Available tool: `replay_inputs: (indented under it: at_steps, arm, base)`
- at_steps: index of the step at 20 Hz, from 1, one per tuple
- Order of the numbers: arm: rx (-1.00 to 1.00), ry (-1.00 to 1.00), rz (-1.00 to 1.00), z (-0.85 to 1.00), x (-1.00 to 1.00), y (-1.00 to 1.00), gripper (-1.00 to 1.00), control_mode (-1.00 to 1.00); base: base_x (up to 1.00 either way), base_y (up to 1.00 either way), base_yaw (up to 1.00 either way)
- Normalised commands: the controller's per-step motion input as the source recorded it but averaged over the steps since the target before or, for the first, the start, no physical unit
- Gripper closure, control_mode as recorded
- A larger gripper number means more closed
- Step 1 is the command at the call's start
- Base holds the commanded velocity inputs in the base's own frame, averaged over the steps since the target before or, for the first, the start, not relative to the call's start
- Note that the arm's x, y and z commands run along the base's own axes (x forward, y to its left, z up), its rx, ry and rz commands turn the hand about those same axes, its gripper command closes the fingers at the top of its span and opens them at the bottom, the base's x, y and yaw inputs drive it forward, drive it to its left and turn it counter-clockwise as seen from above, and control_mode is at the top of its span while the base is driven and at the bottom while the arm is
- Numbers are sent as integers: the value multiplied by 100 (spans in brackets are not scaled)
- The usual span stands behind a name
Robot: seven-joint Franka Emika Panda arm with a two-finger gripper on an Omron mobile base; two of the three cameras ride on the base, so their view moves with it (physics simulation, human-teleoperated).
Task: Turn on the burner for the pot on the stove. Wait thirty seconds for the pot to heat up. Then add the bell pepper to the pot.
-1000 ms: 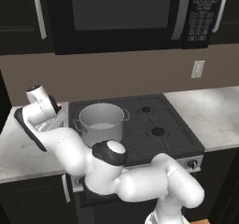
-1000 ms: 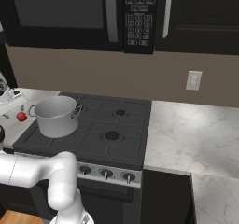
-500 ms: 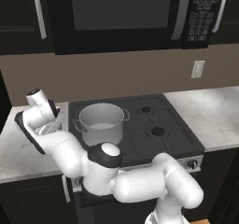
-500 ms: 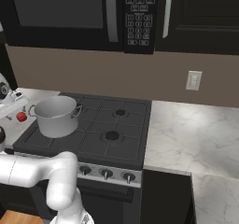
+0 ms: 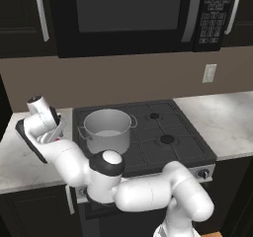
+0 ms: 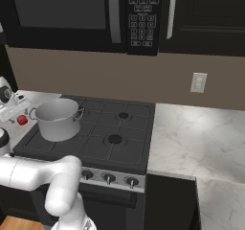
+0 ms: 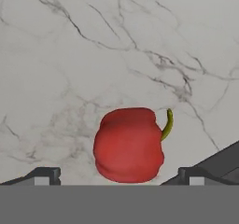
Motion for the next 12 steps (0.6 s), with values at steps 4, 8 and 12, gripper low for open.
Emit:
replay_inputs:
  at_steps: [4,8,12]
  arm:
    - [0,0,4,-16,27,14,-100,-100]
    - [0,0,1,-14,14,7,-100,-100]
    - [0,0,0,-16,-1,0,-100,-100]
  base:
    - [0,0,0]
    - [0,0,0]
    - [0,0,0]
